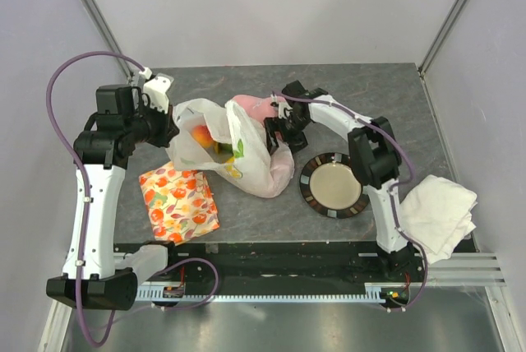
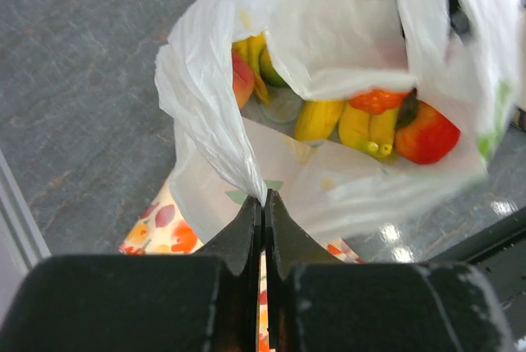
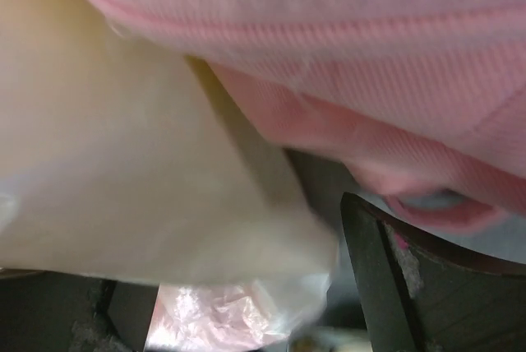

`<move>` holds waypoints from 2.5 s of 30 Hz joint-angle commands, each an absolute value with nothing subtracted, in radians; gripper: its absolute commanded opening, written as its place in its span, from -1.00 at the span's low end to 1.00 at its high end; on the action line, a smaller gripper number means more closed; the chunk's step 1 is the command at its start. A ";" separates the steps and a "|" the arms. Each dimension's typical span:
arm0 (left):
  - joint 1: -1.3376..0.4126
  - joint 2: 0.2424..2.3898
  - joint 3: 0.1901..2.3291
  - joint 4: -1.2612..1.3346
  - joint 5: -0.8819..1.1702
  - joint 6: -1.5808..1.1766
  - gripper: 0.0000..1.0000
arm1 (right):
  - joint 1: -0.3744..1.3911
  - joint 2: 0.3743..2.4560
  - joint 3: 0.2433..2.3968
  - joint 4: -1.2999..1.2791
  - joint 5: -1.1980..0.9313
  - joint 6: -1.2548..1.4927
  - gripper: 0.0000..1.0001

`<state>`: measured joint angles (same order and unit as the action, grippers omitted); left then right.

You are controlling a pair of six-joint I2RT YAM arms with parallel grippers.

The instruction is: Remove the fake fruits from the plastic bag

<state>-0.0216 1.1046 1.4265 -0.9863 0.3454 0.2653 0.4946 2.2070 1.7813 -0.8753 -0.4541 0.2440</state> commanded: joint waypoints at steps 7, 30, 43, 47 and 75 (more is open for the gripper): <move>-0.005 1.088 1.427 -1.071 0.580 0.225 -0.97 | 0.486 2.461 2.295 -0.799 -0.520 0.226 0.84; -0.005 1.068 1.419 -1.101 0.578 0.272 -0.97 | 0.436 2.591 2.448 -0.652 -0.429 0.336 -0.55; -0.003 1.014 1.324 -1.083 0.615 0.213 -0.97 | 0.353 2.308 2.570 -0.611 -0.467 0.178 0.37; -0.003 1.014 1.292 -1.042 0.591 0.178 -0.97 | 0.391 2.093 2.410 -0.532 -0.711 0.302 0.67; -0.003 1.177 1.469 -0.862 0.565 0.009 -0.97 | 0.701 2.103 2.386 -0.700 -0.143 -0.029 -1.00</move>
